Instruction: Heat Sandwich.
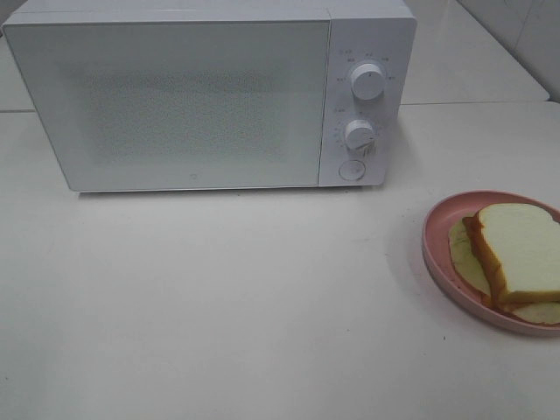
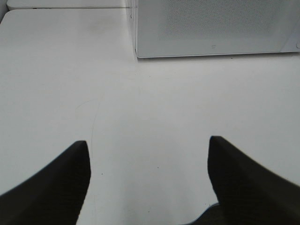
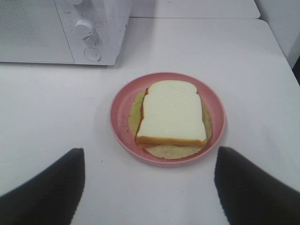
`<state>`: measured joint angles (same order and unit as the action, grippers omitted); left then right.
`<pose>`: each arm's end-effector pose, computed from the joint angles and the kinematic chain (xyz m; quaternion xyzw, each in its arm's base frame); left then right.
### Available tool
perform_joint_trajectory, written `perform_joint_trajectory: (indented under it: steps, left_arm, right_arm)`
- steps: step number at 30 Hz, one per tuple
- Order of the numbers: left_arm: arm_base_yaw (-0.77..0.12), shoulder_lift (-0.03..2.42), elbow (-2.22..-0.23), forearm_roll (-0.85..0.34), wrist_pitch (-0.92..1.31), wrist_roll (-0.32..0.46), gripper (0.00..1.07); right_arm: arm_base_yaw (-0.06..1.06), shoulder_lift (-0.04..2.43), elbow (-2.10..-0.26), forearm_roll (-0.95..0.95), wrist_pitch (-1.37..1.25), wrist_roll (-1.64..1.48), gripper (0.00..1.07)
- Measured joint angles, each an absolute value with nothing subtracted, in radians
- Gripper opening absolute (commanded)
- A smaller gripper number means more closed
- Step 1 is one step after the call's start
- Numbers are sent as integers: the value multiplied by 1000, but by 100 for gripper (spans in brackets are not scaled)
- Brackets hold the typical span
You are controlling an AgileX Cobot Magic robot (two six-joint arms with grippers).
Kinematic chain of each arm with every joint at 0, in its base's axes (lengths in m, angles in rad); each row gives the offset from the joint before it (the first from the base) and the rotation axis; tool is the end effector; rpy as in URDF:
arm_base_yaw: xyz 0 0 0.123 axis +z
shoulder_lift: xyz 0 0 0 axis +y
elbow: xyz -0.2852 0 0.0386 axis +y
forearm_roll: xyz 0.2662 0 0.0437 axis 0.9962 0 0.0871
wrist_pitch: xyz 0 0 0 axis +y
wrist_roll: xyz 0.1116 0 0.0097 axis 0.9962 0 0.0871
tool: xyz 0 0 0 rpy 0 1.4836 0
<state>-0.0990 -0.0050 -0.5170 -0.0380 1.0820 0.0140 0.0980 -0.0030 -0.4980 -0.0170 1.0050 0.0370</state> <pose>0.0227 -0.0060 0.2798 0.0493 0.8515 -0.0411 0.5205 0.0296 0.0013 0.2815 -0.0255 0.8377 0.0283 0.5448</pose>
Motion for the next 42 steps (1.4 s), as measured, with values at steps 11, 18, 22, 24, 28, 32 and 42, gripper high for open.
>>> perform_joint_trajectory:
  steps: [11,18,22,24,28,32,42]
  left_arm:
    - [-99,-5,-517,-38,1082,14,67]
    - [-99,-5,-517,-38,1082,14,67]
    - [-99,-5,-517,-38,1082,14,67]
    - [-99,-5,-517,-38,1082,14,67]
    - [-99,-5,-517,-38,1082,14,67]
    - [-99,-5,-517,-38,1082,14,67]
    - [-99,-5,-517,-38,1082,14,67]
  right_arm:
    - [98,-3,-498,-17,1005,37,75]
    - [98,-3,-498,-17,1005,37,75]
    - [98,-3,-498,-17,1005,37,75]
    - [98,-3,-498,-17,1005,37,75]
    - [98,-3,-498,-17,1005,37,75]
    - [98,-3,-498,-17,1005,37,75]
    - [98,-3,-498,-17,1005,37,74]
